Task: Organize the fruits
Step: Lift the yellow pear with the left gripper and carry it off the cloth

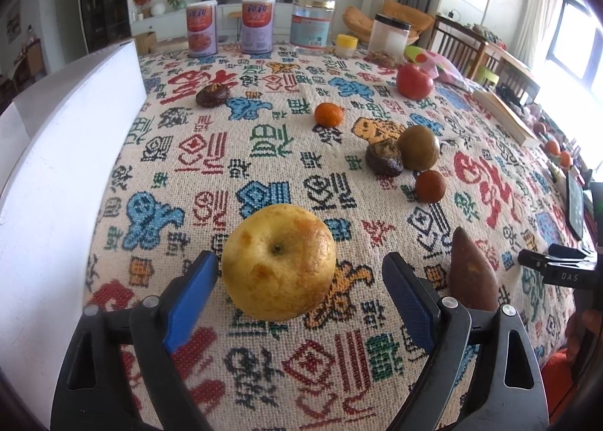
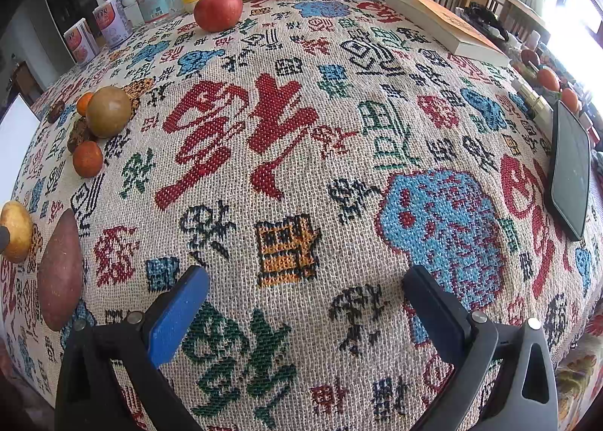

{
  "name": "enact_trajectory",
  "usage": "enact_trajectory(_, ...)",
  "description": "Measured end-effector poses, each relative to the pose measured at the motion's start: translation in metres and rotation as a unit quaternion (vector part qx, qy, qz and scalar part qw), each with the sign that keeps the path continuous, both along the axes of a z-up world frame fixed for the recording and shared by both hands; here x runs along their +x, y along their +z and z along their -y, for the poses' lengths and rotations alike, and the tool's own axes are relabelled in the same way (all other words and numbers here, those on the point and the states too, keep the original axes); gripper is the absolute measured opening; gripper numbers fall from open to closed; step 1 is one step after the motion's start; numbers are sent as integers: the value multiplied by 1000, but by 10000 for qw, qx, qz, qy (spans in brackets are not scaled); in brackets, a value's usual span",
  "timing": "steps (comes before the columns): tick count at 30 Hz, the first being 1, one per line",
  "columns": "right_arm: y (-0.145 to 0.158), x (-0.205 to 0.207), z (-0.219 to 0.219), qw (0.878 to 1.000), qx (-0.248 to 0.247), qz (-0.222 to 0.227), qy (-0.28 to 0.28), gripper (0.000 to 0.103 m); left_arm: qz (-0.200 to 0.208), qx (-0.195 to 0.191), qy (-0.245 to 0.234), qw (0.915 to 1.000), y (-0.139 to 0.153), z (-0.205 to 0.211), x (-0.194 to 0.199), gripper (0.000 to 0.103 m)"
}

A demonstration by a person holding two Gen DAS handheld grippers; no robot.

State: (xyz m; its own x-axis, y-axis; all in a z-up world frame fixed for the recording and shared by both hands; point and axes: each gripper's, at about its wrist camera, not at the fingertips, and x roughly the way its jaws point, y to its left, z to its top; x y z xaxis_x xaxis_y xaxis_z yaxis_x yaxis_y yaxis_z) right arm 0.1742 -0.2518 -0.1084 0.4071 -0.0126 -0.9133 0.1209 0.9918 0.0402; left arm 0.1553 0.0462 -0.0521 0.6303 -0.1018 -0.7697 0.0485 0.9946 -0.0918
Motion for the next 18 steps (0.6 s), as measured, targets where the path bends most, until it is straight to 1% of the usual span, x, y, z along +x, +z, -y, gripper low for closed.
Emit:
enact_trajectory(7,0,0,0,10000,-2,-1,0,103,-95,256,21,9996,-16,4,-1,91)
enact_trajectory(11,0,0,0,10000,-2,-2,0,103,-348,391,216,9984,-35,-2,5,91)
enact_trajectory(12,0,0,0,10000,-1,-1,0,103,-207,440,223,9986,-34,-2,2,93)
enact_trajectory(13,0,0,0,10000,-1,-2,1,103,-221,488,251,9983,-35,-3,2,94)
enact_trajectory(18,0,0,0,10000,-2,-2,1,103,-216,485,271,9982,-36,-6,2,97)
